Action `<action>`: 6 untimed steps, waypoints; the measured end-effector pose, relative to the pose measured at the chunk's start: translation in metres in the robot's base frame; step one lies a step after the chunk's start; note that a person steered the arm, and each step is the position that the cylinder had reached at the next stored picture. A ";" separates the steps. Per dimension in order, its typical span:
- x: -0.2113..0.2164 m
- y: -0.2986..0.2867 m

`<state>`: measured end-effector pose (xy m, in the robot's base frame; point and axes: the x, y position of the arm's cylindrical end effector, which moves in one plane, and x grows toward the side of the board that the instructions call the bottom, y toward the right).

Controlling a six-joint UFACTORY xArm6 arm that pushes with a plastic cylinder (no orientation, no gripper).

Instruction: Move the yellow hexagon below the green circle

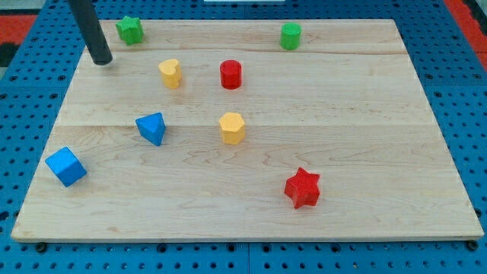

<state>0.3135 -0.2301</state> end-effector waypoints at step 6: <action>0.174 0.152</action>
<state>0.4873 -0.0785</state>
